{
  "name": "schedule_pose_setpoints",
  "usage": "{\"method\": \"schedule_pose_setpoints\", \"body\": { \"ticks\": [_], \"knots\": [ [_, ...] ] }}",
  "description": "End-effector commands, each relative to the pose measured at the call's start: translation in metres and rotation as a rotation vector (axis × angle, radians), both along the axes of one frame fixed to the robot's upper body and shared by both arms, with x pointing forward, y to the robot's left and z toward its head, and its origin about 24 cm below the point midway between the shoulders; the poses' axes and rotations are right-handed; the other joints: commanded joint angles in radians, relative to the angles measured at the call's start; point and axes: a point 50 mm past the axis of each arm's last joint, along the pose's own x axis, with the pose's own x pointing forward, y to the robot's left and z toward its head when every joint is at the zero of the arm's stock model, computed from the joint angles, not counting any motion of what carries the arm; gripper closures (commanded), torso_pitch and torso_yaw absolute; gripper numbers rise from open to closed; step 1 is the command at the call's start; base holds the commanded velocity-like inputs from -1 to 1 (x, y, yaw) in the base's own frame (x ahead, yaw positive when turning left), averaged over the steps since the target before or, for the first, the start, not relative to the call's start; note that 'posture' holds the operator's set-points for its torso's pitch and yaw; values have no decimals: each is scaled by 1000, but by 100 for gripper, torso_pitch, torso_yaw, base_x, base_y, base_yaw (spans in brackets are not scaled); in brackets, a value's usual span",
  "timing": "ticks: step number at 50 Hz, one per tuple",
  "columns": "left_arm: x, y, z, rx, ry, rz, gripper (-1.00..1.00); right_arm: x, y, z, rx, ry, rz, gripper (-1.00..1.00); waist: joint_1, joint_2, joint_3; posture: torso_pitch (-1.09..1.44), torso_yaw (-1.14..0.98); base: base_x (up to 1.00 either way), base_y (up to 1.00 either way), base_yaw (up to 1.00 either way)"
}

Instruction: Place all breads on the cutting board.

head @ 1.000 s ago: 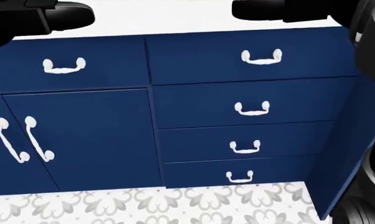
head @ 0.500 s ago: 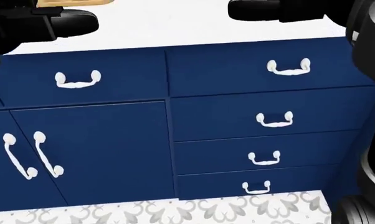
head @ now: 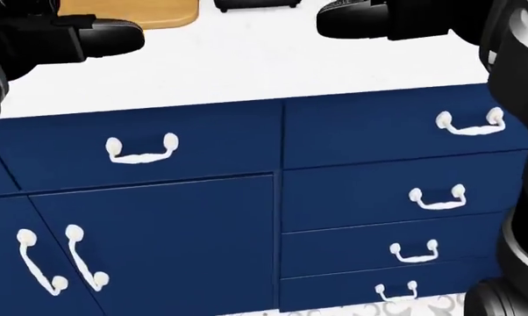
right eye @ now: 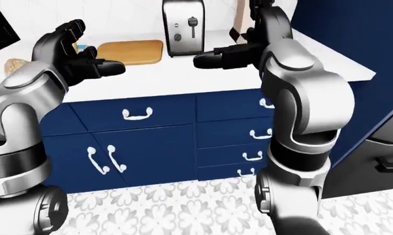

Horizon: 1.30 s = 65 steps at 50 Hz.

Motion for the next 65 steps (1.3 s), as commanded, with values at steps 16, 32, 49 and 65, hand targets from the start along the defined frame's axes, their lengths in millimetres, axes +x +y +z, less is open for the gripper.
{"method": "schedule_pose_setpoints", "body": {
  "ticks": [16,32,49,65],
  "knots": [
    [-8,8,28,-2,-132,32,-100,-9,8,23,-11,-115,27,-100,7,79,-14,0,0,25,45,0],
    [-7,8,30,-3,-134,33,-100,-8,11,27,-12,-117,36,-100,-9,82,-24,0,0,22,67,0],
    [-7,5,31,-6,-136,25,-100,-10,11,26,-9,-112,38,-100,22,88,-26,0,0,7,29,18],
    [-10,3,38,5,-139,21,-100,-7,10,22,-8,-109,17,-100,10,93,-4,0,0,0,0,38]
  ]
}}
